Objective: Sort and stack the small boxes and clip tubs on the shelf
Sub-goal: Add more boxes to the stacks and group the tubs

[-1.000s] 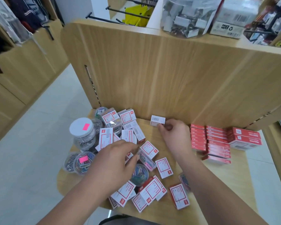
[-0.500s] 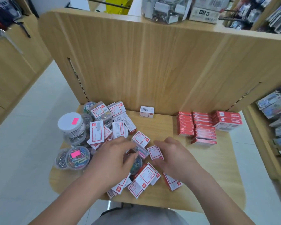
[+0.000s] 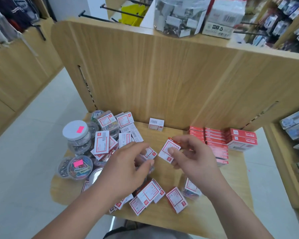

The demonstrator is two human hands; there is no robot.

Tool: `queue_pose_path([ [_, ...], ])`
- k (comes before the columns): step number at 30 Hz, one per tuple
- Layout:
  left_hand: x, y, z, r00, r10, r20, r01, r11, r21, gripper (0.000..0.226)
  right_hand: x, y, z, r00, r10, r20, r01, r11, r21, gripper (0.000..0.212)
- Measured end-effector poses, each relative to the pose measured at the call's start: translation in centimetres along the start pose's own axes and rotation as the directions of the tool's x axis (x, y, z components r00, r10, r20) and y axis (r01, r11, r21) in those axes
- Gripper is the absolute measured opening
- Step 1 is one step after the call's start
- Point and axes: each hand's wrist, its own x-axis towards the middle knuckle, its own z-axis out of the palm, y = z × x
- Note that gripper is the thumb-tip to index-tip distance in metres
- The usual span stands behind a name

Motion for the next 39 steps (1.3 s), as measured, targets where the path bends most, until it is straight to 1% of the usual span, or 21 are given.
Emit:
queue_pose_path([
  [2, 0.2, 1.6, 0.2, 0.999, -0.037, 0.005, 0.038, 0.991, -0.132, 0.044, 0.1, -1.2, -0.5, 0.997, -0.008, 0.074, -0.005, 0.985, 0.173, 0.017],
  [3, 0.4, 2.2, 0.3, 1.0, -0.016, 0.008, 0.017, 0.988, -0.154, 0.044, 0.1, -1.6, -0.7, 0.994, -0.019, 0.107, -0.004, 0.977, 0.213, 0.016],
  [6, 1.0, 3.3, 0.3, 0.996, 0.087, 0.004, -0.086, 0.992, -0.087, 0.042, 0.4, -2.0, -1.5, 0.983, -0.047, 0.176, 0.01, 0.978, 0.206, 0.02],
  [9, 1.3, 3.2, 0.3, 0.993, 0.111, -0.026, -0.113, 0.991, -0.075, 0.046, 0.7, -1.9, -1.8, 0.972, -0.085, 0.22, 0.047, 0.984, 0.172, 0.028],
  [12, 1.5, 3.0, 0.5, 0.984, 0.167, -0.056, -0.164, 0.985, 0.054, 0.043, 1.0, -1.4, -1.8, 0.961, -0.093, 0.26, 0.051, 0.985, 0.165, 0.029],
  [14, 1.5, 2.9, 0.5, 0.985, 0.164, -0.053, -0.158, 0.982, 0.1, 0.036, 0.9, -1.1, -1.8, 0.956, -0.074, 0.283, 0.02, 0.981, 0.191, 0.03],
  [16, 1.6, 2.7, 0.4, 0.987, 0.158, -0.028, -0.153, 0.98, 0.13, 0.024, 0.9, -1.0, -2.0, 0.959, -0.047, 0.28, -0.018, 0.974, 0.224, 0.03],
  [18, 1.8, 2.5, 0.2, 0.983, 0.182, 0.016, -0.182, 0.965, 0.188, 0.014, 1.3, -0.9, -2.2, 0.962, -0.006, 0.274, -0.058, 0.972, 0.228, 0.031],
  [20, 2.1, 2.2, 0.0, 0.982, 0.18, 0.05, -0.187, 0.957, 0.223, 0.018, 1.7, -0.7, -2.3, 0.962, 0.035, 0.272, -0.1, 0.968, 0.231, 0.033],
  [22, 2.3, 1.8, -0.1, 0.986, 0.151, 0.066, -0.162, 0.962, 0.221, 0.022, 2.1, -0.8, -2.1, 0.958, 0.049, 0.282, -0.117, 0.966, 0.23, 0.033],
  [24, 2.7, 1.3, -0.1, 0.988, 0.147, 0.056, -0.155, 0.966, 0.208, 0.019, 2.3, -1.1, -1.8, 0.956, 0.043, 0.291, -0.112, 0.967, 0.227, 0.028],
  [26, 3.2, 0.8, -0.2, 0.992, 0.118, 0.04, -0.124, 0.971, 0.205, 0.018, 2.4, -1.2, -1.2, 0.963, 0.051, 0.263, -0.117, 0.963, 0.243, 0.026],
  [28, 3.4, 0.4, -0.3, 0.997, 0.078, 0.026, -0.081, 0.984, 0.161, 0.015, 2.5, -1.0, -0.6, 0.975, 0.075, 0.211, -0.129, 0.958, 0.257, 0.028],
  [30, 3.4, 0.5, -0.3, 0.999, 0.028, 0.042, -0.028, 1.0, 0.0, 0.005, 2.4, -1.0, 0.0, 0.982, 0.101, 0.162, -0.141, 0.955, 0.263, 0.032],
  [32, 3.3, 1.1, -0.4, 0.995, -0.044, 0.092, 0.057, 0.987, -0.151, 0.02, 2.4, -1.2, 0.6, 0.986, 0.123, 0.117, -0.152, 0.944, 0.293, 0.034],
  [33, 3.4, 1.2, -0.3, 0.993, -0.061, 0.105, 0.077, 0.984, -0.159, 0.027, 2.4, -1.4, 0.8, 0.986, 0.129, 0.106, -0.156, 0.937, 0.313, 0.035],
  [35, 3.8, 1.1, -0.1, 0.997, -0.045, 0.058, 0.051, 0.994, -0.093, 0.03, 2.5, -1.4, 1.1, 0.985, 0.132, 0.111, -0.162, 0.929, 0.332, 0.036],
  [37, 4.2, 0.8, -0.2, 1.0, 0.004, 0.008, -0.004, 0.999, -0.036, 0.028, 2.6, -1.4, 1.0, 0.982, 0.134, 0.13, -0.169, 0.933, 0.316, 0.031],
  [39, 4.5, 0.5, -0.5, 0.999, 0.047, 0.021, -0.047, 0.999, 0.009, 0.029, 2.8, -1.5, 0.8, 0.981, 0.127, 0.15, -0.164, 0.948, 0.271, 0.025],
])
